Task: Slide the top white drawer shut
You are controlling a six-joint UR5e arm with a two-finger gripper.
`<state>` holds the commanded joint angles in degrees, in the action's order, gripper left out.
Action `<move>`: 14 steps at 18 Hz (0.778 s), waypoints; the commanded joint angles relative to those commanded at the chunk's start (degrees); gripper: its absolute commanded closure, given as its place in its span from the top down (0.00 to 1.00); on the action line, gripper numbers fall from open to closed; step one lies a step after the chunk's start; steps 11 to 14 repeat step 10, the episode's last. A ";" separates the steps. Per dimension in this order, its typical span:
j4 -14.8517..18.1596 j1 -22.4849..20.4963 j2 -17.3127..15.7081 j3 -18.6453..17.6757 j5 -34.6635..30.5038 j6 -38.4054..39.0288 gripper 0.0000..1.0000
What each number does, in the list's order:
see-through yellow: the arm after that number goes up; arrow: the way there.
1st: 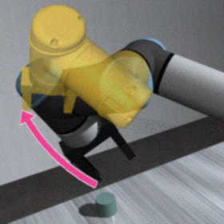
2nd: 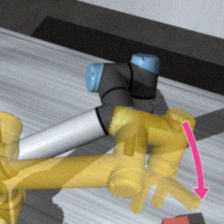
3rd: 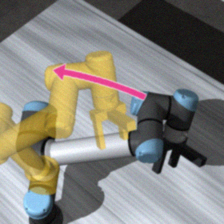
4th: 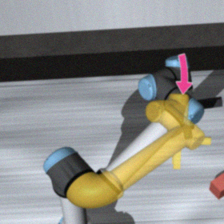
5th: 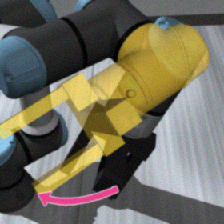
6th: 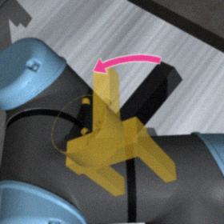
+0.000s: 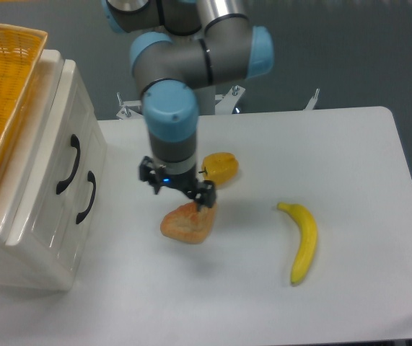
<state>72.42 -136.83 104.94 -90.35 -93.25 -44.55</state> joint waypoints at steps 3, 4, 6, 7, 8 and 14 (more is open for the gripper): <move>0.61 -3.43 -0.53 -0.43 0.26 -6.41 1.00; 0.70 -4.66 -0.53 -0.61 0.43 -8.78 1.00; 0.79 -6.86 -0.97 -0.79 0.26 -13.00 1.00; 0.79 -7.91 -1.23 -0.96 0.09 -14.67 1.00; 0.79 -8.88 -1.49 -1.05 -0.09 -15.91 1.00; 0.79 -10.90 -2.11 -1.23 0.35 -16.62 1.00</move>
